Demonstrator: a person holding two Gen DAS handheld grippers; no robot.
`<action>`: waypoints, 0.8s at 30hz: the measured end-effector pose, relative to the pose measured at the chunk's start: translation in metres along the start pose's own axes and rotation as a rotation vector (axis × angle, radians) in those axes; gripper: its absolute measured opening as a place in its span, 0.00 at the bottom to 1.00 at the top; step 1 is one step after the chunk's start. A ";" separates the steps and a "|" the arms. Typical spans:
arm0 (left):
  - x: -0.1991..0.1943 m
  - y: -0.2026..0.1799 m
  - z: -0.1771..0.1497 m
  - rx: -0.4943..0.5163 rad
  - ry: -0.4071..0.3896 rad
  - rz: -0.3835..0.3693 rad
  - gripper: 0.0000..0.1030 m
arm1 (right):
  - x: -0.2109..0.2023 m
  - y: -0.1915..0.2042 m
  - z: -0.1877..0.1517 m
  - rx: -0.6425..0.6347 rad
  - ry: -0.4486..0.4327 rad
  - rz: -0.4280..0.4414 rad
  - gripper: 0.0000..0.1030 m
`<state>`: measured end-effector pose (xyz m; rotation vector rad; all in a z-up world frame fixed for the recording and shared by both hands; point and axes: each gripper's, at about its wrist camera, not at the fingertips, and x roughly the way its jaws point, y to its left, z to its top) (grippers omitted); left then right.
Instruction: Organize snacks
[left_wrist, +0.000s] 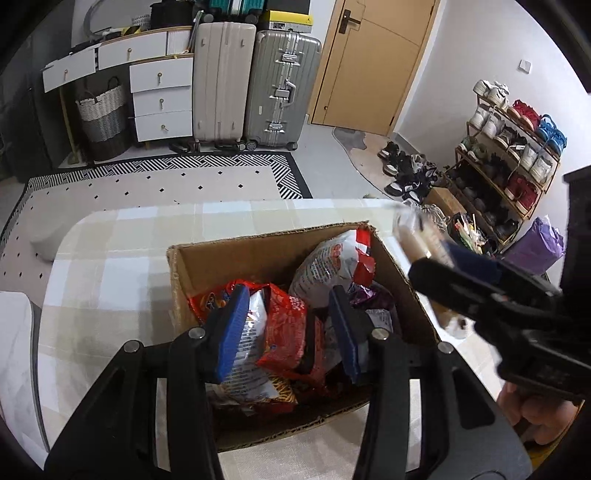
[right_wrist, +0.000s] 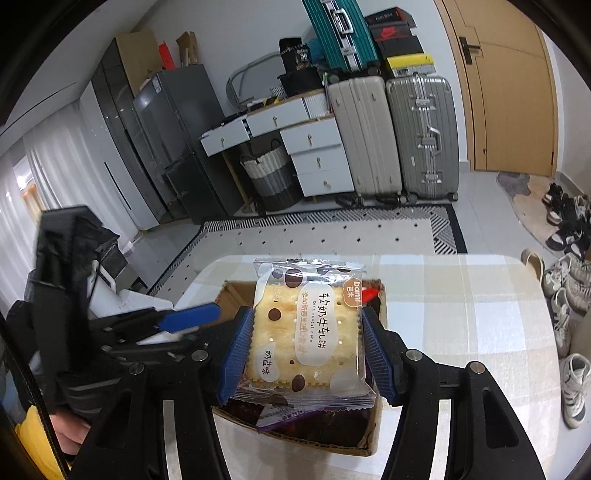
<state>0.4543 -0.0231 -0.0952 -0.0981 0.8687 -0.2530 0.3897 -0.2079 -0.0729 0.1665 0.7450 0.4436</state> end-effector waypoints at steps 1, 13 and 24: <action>-0.006 0.003 -0.004 -0.006 -0.009 0.006 0.42 | 0.003 -0.002 -0.001 0.005 0.012 0.002 0.57; -0.066 0.038 -0.015 -0.058 -0.084 0.039 0.64 | 0.026 0.019 -0.013 -0.052 0.092 -0.008 0.57; -0.098 0.049 -0.028 -0.104 -0.082 0.072 0.75 | 0.025 0.028 -0.015 -0.076 0.075 -0.053 0.70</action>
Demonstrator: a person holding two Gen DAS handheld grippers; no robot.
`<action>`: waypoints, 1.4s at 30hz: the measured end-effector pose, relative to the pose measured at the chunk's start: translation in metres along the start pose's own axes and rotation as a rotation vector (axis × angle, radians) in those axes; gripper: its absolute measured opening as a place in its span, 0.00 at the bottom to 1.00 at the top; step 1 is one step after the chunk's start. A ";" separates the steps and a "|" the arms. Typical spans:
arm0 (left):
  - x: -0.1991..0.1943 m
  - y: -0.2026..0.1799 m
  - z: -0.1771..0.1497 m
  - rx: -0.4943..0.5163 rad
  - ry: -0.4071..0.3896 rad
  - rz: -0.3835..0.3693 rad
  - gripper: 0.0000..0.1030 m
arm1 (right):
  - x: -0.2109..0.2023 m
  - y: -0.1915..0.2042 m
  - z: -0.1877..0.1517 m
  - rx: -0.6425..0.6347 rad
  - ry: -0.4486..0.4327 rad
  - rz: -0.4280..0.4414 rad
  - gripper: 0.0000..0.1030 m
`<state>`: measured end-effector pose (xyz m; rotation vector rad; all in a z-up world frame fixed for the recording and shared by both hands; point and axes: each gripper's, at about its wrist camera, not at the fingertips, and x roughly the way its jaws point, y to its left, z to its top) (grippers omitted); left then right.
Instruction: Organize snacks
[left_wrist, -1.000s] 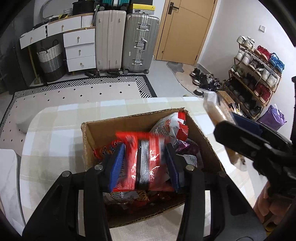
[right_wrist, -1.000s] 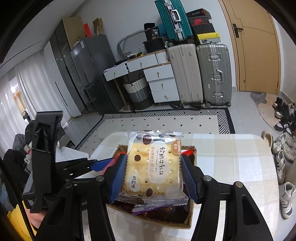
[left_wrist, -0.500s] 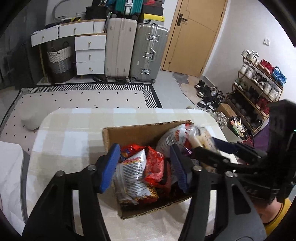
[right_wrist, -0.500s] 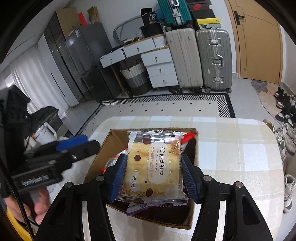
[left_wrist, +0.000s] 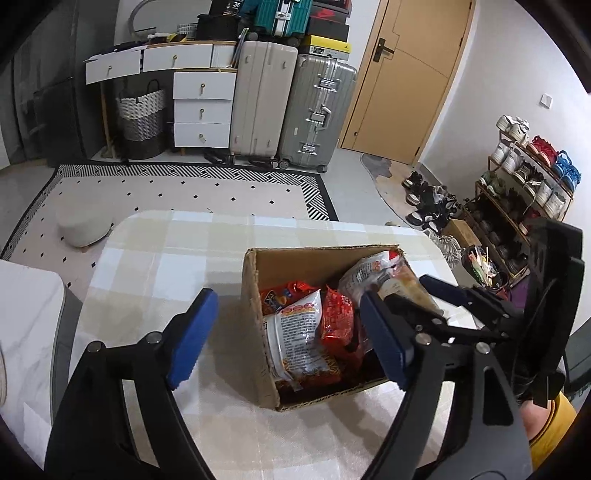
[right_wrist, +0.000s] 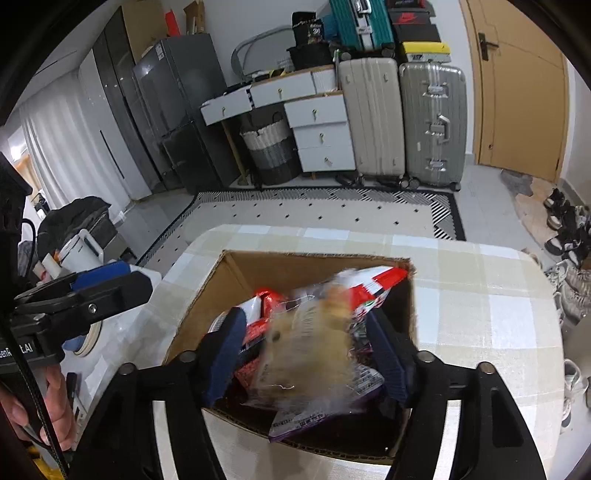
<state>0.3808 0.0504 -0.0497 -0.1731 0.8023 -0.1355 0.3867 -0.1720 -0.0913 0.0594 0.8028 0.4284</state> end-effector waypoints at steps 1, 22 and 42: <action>-0.001 0.000 -0.001 0.000 0.003 0.000 0.75 | -0.002 -0.001 0.000 0.002 -0.003 -0.002 0.71; -0.081 -0.047 -0.023 0.097 -0.102 0.057 0.79 | -0.109 0.020 -0.006 -0.047 -0.200 -0.008 0.71; -0.303 -0.072 -0.108 0.095 -0.423 0.065 0.99 | -0.315 0.102 -0.102 -0.152 -0.541 -0.004 0.99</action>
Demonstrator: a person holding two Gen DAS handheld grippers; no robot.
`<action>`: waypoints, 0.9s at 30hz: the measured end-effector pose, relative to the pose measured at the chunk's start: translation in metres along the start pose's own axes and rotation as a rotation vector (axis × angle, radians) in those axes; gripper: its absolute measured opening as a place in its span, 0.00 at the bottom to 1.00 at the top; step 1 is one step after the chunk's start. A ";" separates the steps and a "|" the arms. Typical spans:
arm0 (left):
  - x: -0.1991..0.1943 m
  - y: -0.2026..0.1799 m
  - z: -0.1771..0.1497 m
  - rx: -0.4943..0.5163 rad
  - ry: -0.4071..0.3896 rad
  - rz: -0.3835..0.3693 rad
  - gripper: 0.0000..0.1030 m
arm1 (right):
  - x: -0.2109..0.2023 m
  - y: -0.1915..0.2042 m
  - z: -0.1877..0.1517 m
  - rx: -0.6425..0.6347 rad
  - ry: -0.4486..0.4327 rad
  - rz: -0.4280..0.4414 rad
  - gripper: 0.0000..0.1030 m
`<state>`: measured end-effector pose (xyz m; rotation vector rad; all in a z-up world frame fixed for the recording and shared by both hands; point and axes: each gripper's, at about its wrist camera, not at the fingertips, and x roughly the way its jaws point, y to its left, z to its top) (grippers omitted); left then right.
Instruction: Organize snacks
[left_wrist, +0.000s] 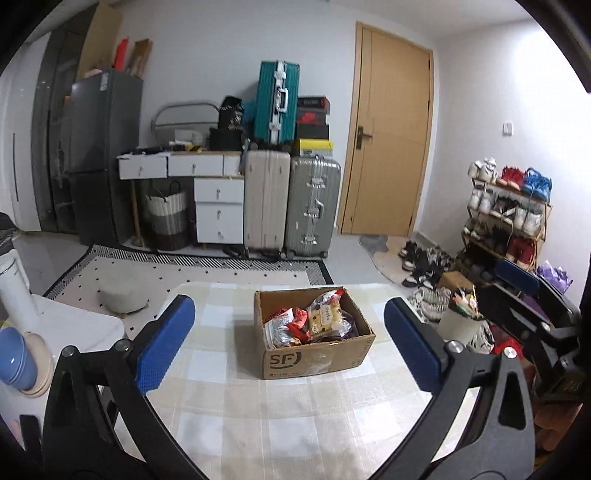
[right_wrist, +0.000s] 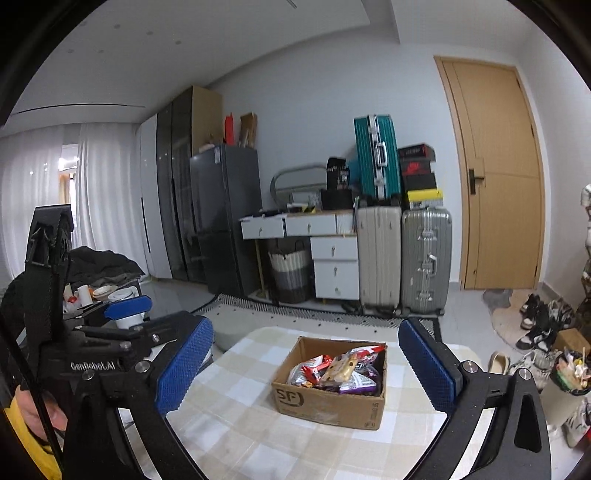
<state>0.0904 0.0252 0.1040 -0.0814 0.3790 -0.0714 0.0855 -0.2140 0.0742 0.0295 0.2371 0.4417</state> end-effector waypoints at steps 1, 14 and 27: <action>-0.011 0.001 -0.004 0.000 -0.012 0.005 0.99 | -0.009 0.003 -0.003 -0.003 -0.012 -0.004 0.99; -0.087 0.025 -0.093 -0.002 -0.066 0.105 0.99 | -0.072 0.010 -0.074 0.070 -0.041 -0.063 0.99; -0.066 0.043 -0.142 -0.040 -0.013 0.127 0.99 | -0.069 0.001 -0.118 0.098 -0.006 -0.105 0.99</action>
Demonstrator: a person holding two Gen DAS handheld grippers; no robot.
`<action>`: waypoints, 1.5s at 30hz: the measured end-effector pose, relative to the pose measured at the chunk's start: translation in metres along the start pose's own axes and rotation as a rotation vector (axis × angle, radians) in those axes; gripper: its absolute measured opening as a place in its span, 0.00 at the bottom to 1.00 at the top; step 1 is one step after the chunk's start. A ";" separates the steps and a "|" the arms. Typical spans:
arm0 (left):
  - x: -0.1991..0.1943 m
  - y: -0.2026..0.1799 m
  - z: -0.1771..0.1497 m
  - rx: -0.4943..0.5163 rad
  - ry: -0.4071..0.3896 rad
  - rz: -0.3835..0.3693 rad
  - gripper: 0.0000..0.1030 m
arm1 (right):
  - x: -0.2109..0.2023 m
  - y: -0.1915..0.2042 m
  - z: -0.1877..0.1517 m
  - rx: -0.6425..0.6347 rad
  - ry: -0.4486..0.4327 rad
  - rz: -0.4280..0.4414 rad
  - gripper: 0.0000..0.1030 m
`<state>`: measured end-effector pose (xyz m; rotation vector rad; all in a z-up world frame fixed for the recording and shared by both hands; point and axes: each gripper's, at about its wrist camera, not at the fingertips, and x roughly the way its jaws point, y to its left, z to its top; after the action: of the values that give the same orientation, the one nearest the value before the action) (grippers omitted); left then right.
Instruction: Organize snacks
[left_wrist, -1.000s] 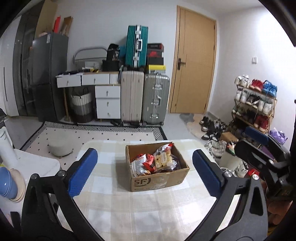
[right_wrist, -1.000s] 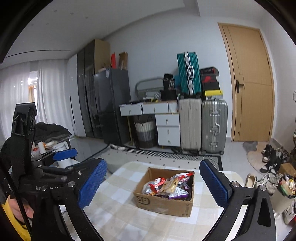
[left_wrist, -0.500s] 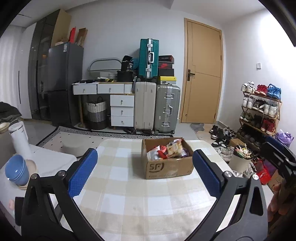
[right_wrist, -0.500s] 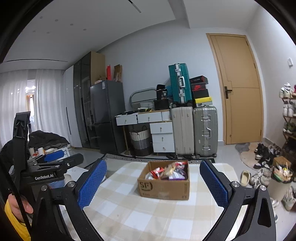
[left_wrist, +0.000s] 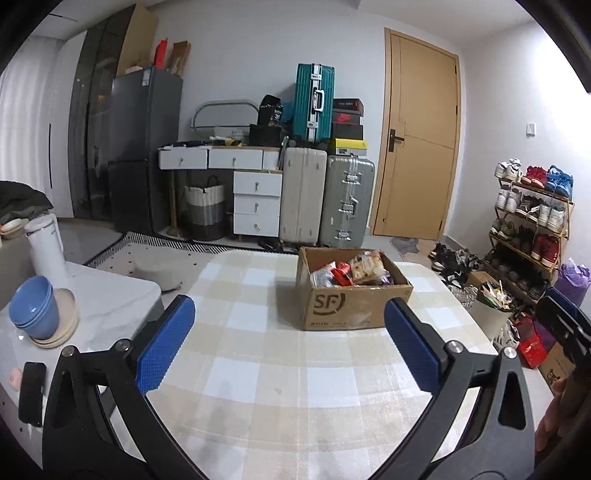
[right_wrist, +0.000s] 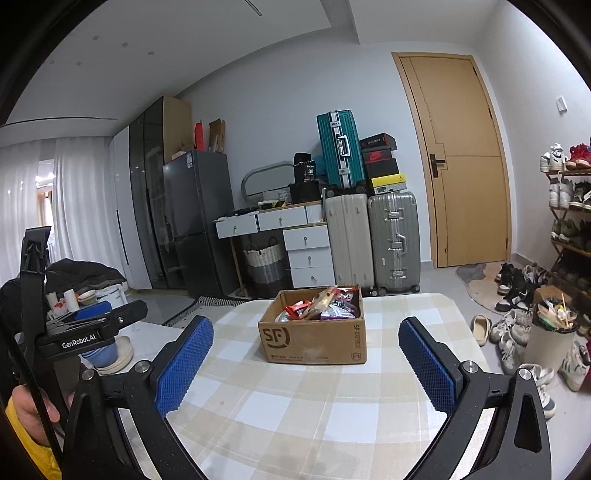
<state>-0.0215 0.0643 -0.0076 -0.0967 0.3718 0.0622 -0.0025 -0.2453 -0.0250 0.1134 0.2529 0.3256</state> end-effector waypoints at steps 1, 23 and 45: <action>0.006 -0.002 0.003 0.002 0.002 -0.002 0.99 | 0.000 0.000 0.001 -0.002 0.002 0.002 0.99; 0.024 -0.016 -0.003 0.021 0.031 -0.021 0.99 | 0.003 0.003 -0.015 -0.014 -0.005 0.013 0.99; 0.035 -0.014 -0.017 0.037 0.059 -0.011 0.99 | 0.005 0.005 -0.017 -0.011 -0.004 0.015 0.99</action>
<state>0.0056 0.0505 -0.0351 -0.0646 0.4309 0.0414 -0.0037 -0.2379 -0.0420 0.1052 0.2468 0.3415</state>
